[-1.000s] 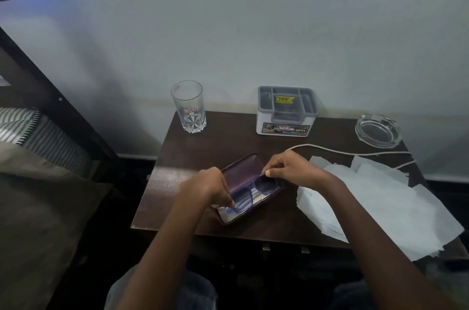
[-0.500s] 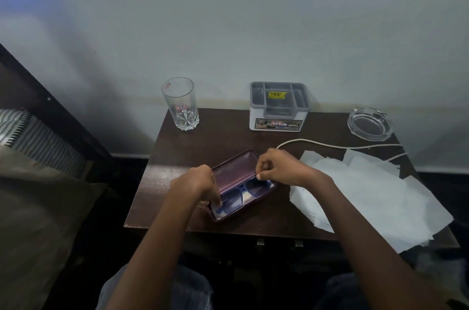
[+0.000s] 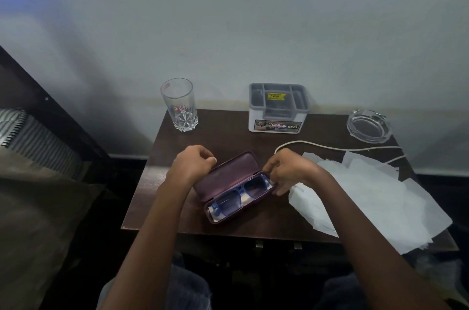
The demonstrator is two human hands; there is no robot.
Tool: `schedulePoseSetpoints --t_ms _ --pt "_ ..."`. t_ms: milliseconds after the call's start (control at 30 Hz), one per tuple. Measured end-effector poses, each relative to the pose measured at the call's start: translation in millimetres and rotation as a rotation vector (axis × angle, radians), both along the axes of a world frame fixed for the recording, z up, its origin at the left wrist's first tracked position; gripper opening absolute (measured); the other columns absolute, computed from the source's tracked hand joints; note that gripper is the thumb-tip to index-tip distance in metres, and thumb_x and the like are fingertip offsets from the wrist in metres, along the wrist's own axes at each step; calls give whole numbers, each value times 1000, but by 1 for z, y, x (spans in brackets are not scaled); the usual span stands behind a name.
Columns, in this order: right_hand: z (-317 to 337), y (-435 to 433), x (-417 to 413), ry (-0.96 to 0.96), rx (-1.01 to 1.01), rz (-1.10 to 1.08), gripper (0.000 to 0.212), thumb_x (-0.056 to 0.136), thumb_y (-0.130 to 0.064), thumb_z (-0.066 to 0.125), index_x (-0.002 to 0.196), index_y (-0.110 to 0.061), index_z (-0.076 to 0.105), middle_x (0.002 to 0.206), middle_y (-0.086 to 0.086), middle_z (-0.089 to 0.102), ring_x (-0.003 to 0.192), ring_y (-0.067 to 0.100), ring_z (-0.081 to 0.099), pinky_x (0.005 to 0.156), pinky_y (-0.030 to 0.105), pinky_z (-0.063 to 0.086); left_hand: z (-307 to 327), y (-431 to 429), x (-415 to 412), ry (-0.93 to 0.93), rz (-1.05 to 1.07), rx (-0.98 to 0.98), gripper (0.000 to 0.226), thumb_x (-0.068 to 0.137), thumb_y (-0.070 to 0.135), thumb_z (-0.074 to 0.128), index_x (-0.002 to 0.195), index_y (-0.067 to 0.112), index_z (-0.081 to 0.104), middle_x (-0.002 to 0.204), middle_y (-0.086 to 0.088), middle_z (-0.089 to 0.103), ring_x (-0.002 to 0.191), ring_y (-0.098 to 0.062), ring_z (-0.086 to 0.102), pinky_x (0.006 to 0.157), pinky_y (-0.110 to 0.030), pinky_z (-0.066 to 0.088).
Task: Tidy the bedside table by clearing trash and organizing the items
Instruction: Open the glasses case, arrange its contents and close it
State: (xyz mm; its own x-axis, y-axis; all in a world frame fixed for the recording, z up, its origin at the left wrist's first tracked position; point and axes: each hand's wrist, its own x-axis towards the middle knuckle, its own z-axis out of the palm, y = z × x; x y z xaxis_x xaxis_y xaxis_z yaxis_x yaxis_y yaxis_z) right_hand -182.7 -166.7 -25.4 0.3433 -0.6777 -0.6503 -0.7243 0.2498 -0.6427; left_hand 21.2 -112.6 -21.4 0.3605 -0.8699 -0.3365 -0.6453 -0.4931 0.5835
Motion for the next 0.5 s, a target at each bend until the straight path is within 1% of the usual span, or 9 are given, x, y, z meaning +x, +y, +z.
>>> schedulePoseSetpoints --t_ms 67,167,233,300,367,400,500 --pt "2 0 -1 -31 25 -26 27 84 16 48 104 5 62 76 14 61 63 23 63 52 24 58 1 1 0 -1 -8 -2 16 87 26 60 99 19 68 108 -5 68 108 -24 59 94 -32 43" --pt "10 -3 -5 -96 59 -128 26 84 16 48 99 3 64 81 14 63 68 21 64 54 25 58 4 -1 1 17 53 -93 23 88 28 59 107 16 66 113 -8 66 110 -25 58 100 -34 42" --pt "16 -6 -9 -156 61 -219 26 83 17 48 95 0 64 89 16 63 73 22 65 53 24 58 5 -2 1 135 146 -186 33 89 31 59 116 12 61 120 -11 62 113 -25 56 103 -39 40" --pt "21 -8 -13 -238 42 -305 29 82 19 48 100 2 63 96 18 62 76 24 65 53 24 58 7 -3 -2 260 208 -232 47 90 35 55 129 10 51 131 -12 55 120 -25 52 105 -41 39" --pt "23 -9 -15 -351 29 -379 36 81 22 46 110 6 58 95 19 61 74 26 65 55 28 59 10 -2 -7 321 214 -186 56 93 42 49 138 11 41 141 -9 46 127 -25 46 107 -44 37" --pt "23 -10 -15 -408 28 -414 39 80 23 46 114 6 56 92 18 61 73 26 66 57 30 60 11 -1 -10 347 199 -152 57 94 45 45 140 12 39 143 -8 43 127 -25 44 107 -45 36" --pt "25 -13 -15 -518 58 -491 48 80 23 46 121 0 52 90 19 63 73 28 66 56 32 60 15 0 -17 486 178 -87 54 96 50 35 135 14 45 141 -6 45 118 -22 47 106 -42 36"
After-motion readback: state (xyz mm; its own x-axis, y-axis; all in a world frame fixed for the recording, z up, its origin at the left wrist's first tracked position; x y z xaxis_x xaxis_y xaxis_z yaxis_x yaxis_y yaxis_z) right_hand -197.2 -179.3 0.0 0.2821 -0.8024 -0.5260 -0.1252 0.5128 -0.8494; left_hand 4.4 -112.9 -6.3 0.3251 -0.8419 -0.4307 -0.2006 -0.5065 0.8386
